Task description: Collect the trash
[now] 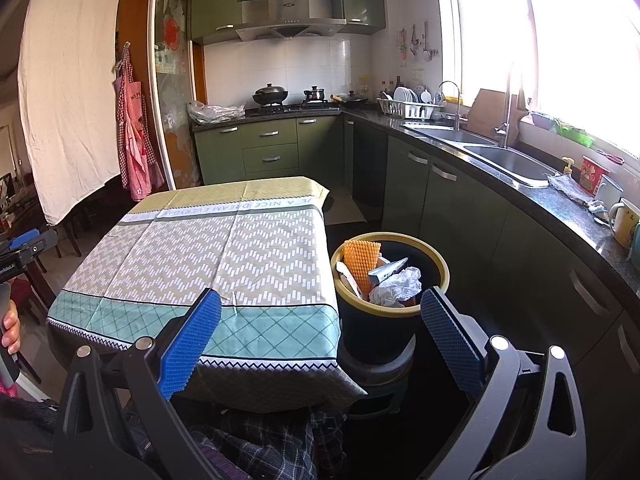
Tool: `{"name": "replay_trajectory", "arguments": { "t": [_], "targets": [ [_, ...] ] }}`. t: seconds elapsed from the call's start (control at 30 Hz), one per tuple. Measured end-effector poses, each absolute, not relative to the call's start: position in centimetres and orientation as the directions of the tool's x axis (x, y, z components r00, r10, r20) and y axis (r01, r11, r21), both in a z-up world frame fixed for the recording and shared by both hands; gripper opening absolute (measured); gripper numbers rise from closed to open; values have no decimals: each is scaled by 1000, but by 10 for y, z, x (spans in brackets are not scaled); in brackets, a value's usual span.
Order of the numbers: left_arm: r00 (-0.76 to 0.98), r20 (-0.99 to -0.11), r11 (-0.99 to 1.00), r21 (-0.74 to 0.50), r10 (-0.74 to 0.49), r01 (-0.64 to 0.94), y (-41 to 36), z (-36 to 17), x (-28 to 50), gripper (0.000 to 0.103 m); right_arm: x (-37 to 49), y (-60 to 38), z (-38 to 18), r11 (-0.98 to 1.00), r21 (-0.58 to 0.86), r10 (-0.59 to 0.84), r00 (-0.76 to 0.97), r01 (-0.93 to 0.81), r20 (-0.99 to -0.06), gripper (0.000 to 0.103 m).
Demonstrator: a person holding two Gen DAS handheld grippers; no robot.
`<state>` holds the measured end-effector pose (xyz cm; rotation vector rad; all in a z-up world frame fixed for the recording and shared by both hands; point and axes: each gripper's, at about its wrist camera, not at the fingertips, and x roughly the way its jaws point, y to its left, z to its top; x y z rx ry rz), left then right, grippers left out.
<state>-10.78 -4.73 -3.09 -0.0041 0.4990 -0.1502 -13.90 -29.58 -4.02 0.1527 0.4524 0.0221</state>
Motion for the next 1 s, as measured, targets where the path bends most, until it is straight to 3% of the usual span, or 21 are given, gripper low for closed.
{"name": "replay_trajectory", "arguments": {
  "t": [0.67, 1.0],
  "targets": [
    [867, -471, 986, -44, -163, 162, -53, -32, -107, 96, -134, -295, -45, 989, 149, 67, 894, 0, -444, 99],
    [844, -514, 987, -54, -155, 149, -51, -36, -95, 96, -124, -294, -49, 988, 153, 73, 888, -3, -454, 99]
  ]
}}
